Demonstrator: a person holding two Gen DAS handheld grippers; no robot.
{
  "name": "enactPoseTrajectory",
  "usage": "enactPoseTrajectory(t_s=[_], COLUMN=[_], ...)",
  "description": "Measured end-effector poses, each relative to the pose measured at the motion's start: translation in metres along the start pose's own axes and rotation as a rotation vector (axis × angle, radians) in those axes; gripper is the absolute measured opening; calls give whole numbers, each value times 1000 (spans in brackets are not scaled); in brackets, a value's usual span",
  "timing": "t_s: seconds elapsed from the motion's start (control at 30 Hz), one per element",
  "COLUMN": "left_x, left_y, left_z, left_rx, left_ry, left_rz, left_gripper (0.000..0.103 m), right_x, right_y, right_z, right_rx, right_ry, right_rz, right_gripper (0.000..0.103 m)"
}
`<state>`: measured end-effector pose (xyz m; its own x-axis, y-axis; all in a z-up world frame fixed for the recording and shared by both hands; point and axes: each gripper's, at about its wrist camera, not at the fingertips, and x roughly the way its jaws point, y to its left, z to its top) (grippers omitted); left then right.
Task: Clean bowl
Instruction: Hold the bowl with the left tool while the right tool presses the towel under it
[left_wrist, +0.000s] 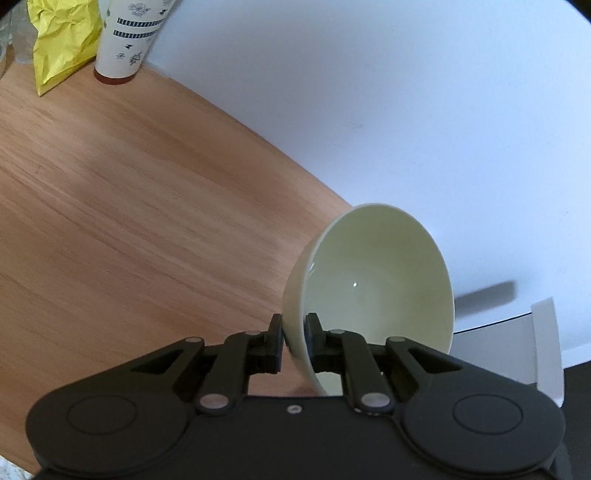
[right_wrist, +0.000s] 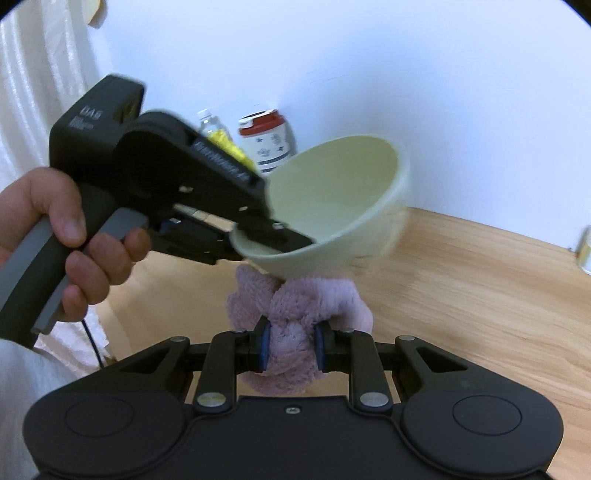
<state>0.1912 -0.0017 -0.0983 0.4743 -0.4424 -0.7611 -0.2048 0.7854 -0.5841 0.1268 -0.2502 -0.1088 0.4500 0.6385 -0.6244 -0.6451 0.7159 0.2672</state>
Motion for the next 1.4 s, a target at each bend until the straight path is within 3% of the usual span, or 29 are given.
enactPoseTrajectory(t_s=[0.37, 0.57, 0.93, 1.4], left_x=[6, 9, 6, 4], left_y=[-11, -11, -13, -13], left_z=[-4, -4, -3, 0], left_rx=[36, -13, 0, -11], left_ry=[30, 33, 27, 9], left_rz=[-8, -11, -15, 37], left_gripper=[11, 12, 11, 11], right_x=[-10, -4, -1, -45], right_y=[4, -3, -12, 5], right_z=[1, 2, -6, -1], right_rx=[-120, -121, -94, -189], right_ry=[23, 44, 61, 31], right_rz=[-64, -56, -29, -67], right_gripper=[26, 26, 26, 26])
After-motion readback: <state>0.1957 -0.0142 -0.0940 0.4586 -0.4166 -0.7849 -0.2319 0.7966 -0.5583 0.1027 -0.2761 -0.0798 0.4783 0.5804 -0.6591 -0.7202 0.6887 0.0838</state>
